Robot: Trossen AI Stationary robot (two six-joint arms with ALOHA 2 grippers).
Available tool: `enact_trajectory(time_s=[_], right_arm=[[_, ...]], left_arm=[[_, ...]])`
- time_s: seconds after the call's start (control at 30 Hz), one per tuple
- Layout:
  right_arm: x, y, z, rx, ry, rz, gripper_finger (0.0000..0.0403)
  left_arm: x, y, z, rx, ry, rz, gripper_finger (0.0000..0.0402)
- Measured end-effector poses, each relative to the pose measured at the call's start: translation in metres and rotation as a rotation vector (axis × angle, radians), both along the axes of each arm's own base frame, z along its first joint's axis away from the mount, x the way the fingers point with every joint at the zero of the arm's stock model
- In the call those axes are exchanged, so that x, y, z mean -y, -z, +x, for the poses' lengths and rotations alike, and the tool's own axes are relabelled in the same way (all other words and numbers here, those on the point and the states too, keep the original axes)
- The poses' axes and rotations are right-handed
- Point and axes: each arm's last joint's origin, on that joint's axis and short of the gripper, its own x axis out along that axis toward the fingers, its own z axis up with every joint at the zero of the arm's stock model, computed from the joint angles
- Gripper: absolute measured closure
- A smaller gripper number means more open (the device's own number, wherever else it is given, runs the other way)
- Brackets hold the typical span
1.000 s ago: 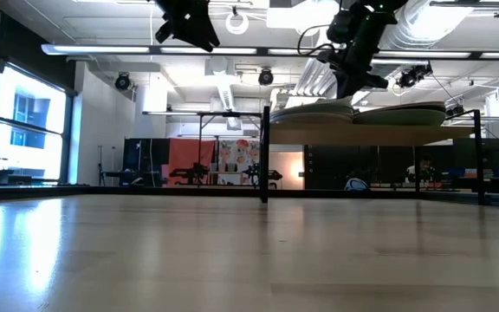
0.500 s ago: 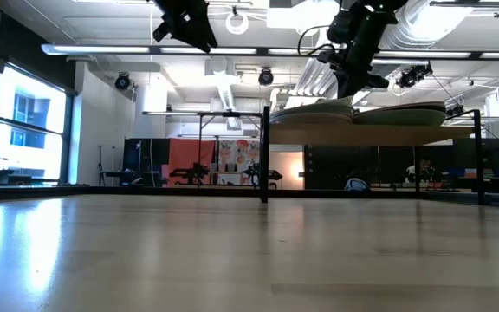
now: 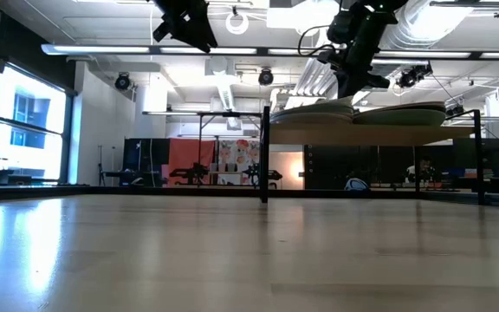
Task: Place and stack plates onto a shelf
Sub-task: Stack the white plate on top of the light blue stacked plates on the shelf
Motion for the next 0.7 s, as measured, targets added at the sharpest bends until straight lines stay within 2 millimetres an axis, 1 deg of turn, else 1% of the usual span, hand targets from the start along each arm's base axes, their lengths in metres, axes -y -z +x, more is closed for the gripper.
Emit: enact_trajectory(time_s=[0.1,0.6,0.7], right_arm=[[0.0017,0.0000,-0.0022,0.008,-0.011,0.006,0.0402],[0.0003,-0.0002,-0.0008,0.023,-0.022,0.018,0.0401],[0.0002,-0.0002,-0.0006,0.032,-0.013,0.028,0.0385]], left_arm=[[0.0000,0.0000,0.0000,0.000,0.000,0.000,0.0300],[0.0000,0.0000,0.0000,0.000,0.000,0.000,0.0300],[0.0000,0.0000,0.0000,0.000,0.000,0.000,0.0300]])
